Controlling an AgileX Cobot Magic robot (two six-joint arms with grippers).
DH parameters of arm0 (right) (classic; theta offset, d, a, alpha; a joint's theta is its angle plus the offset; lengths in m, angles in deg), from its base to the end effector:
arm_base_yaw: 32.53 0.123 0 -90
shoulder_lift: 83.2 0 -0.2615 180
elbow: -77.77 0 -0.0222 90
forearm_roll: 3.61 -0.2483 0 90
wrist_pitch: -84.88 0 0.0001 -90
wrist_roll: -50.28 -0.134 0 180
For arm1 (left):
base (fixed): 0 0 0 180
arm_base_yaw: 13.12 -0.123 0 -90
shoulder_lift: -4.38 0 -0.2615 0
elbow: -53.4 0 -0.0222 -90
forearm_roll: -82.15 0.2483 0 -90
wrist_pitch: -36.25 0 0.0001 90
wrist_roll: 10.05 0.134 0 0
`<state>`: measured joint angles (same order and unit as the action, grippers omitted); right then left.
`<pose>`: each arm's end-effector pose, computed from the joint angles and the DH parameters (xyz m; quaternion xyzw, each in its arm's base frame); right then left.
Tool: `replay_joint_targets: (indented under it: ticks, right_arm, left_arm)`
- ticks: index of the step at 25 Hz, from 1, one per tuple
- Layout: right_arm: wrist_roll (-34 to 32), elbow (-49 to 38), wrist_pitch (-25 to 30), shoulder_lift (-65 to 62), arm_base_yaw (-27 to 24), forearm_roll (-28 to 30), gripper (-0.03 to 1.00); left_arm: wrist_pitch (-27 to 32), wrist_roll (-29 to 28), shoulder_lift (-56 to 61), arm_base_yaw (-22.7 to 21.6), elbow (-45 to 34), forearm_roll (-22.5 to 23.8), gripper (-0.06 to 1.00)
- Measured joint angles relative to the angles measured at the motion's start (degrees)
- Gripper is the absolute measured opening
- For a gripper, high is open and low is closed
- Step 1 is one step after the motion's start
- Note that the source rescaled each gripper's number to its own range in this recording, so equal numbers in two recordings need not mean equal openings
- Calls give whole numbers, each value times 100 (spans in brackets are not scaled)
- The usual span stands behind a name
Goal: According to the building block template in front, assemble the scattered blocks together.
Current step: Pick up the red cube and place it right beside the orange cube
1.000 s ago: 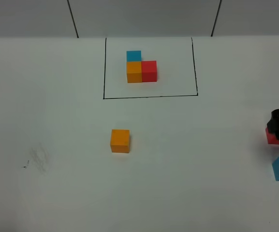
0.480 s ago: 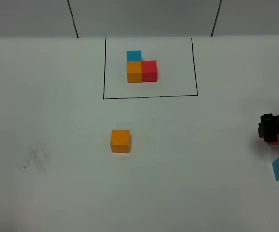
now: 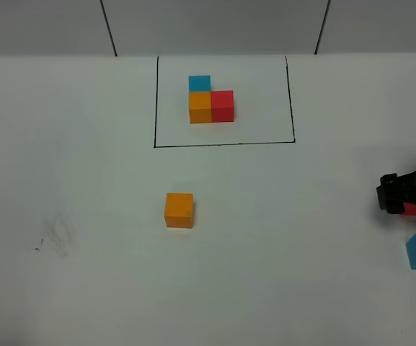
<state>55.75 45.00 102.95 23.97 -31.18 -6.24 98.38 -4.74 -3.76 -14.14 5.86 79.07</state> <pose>0.3040 0.0091 0.0728 -0.0383 0.9808 0.0043 0.1910 0.0522 -0.0054 0.2559 0.0335 0.8553 0.0017 0.5170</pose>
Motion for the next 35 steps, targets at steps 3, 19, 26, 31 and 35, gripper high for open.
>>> replay_joint_targets:
  ticks: [3,19,26,31,35]
  right_arm:
    - [0,0,-80,144,0,50,87]
    - [-5,48,-530,563,2,132,60]
    - [6,48,-665,574,2,148,43]
    - [17,48,-695,574,2,148,43]
    - [76,48,-733,574,2,171,43]
  left_arm:
    - [0,0,0,0,0,0,0]
    - [-1,0,0,0,0,0,0]
    - [-1,0,0,0,0,0,0]
    - [-1,0,0,0,0,0,0]
    - [-1,0,0,0,0,0,0]
